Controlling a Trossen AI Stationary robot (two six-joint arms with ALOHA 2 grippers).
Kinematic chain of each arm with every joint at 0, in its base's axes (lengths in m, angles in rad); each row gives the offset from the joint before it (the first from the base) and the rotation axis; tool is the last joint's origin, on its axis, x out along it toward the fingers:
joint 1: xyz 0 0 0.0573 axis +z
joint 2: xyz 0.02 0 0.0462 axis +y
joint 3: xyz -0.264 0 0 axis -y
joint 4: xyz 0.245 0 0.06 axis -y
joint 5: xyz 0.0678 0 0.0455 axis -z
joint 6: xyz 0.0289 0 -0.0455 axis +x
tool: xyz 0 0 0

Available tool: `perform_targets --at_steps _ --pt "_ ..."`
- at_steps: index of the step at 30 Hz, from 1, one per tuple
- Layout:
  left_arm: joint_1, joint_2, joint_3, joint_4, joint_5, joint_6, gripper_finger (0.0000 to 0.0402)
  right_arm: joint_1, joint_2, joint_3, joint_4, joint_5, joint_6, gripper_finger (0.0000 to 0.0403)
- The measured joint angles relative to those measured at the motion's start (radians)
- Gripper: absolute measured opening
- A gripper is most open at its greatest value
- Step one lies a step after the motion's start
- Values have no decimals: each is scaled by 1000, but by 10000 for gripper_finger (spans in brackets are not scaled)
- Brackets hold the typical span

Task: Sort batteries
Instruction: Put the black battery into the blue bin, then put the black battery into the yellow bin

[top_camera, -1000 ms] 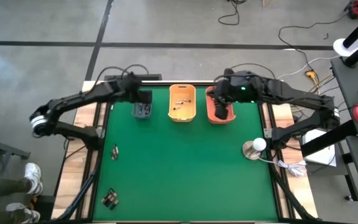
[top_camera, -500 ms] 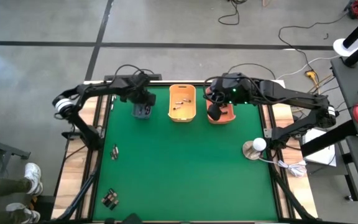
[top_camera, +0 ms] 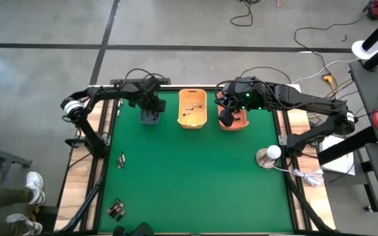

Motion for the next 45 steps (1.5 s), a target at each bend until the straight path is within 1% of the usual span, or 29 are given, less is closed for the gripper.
perform_targets --at_steps 4,7,11,15,19,21,23,27,31,33,34,35,37,39,42,45 --pt "0 0 36 -17 0 -2 83 0 0 0 1 0 -1 13" --pt "0 0 100 -99 3 -2 106 0 0 0 1 0 -12 13" --pt "-25 -28 213 -243 2 61 128 0 0 0 1 1 -54 13" --pt "-103 -109 298 -388 2 112 136 0 0 0 0 1 -102 13" --pt "-223 -234 304 -471 1 99 137 0 1 0 1 2 -163 13" --pt "-297 -303 281 -504 -1 17 137 0 1 0 1 2 -204 13" --pt "-377 -369 243 -541 -2 -132 137 0 1 0 1 2 -236 13" --pt "-577 -476 153 -617 -9 -518 137 0 2 0 2 0 -306 13" --pt "-807 -522 36 -627 -27 -920 137 0 8 0 4 -6 -361 13" --pt "-899 -528 -25 -628 12 -1076 137 0 13 0 6 -8 -381 13" --pt "-938 -529 -57 -623 59 -1139 137 0 17 -1 5 -8 -384 13" --pt "-973 -527 -90 -619 104 -1181 137 0 22 -1 5 -8 -386 13" --pt "-1032 -523 -144 -611 169 -1216 137 0 27 -1 5 -8 -381 13" --pt "-1056 -525 -190 -601 199 -1224 140 0 33 -1 5 -9 -367 13" --pt "-1046 -541 -251 -599 202 -1229 156 0 42 -1 -4 -9 -335 13" --pt "-1007 -562 -305 -590 203 -1267 180 0 45 -1 -3 -9 -275 13"
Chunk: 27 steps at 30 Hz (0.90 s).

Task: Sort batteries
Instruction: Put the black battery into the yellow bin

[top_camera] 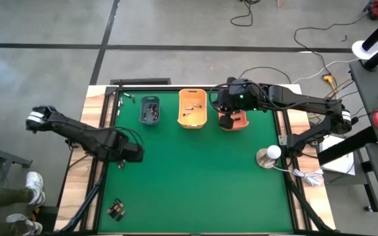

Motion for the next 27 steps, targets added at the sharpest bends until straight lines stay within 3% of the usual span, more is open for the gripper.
perform_targets --at_steps 6,17,27 --pt "60 14 -15 40 -51 22 195 4 7 0 0 -5 66 13" --pt "73 99 -78 122 -50 -65 157 18 6 0 0 -19 127 13" --pt "77 144 -95 126 -73 -124 155 18 6 0 -7 -27 125 13"
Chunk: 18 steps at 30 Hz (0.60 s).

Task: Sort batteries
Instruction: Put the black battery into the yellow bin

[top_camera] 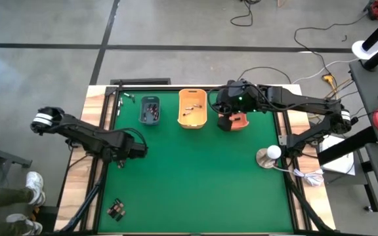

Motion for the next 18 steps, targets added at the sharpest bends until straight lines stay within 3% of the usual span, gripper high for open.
perform_targets --at_steps 18 --pt "0 80 48 110 -4 29 155 0 0 0 -55 0 -11 13"
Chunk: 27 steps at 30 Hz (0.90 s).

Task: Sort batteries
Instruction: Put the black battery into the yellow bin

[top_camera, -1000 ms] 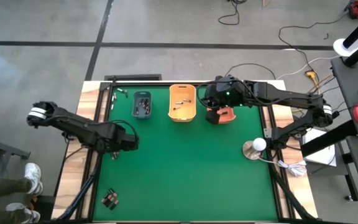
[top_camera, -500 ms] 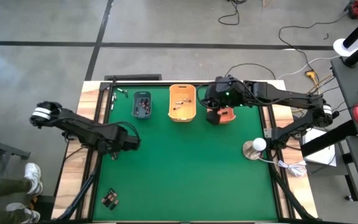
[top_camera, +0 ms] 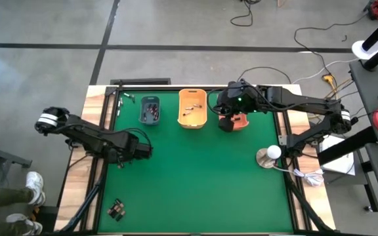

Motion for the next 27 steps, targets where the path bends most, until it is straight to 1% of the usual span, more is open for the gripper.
perform_targets --at_steps 13,16,24,27 --pt "0 39 14 61 12 44 149 0 0 0 1 0 18 13" --pt "0 38 13 72 15 49 123 0 0 0 1 0 29 13" --pt "0 31 13 88 15 95 19 0 0 0 2 0 30 13" --pt "0 15 11 90 12 107 10 0 -8 0 3 0 32 13"
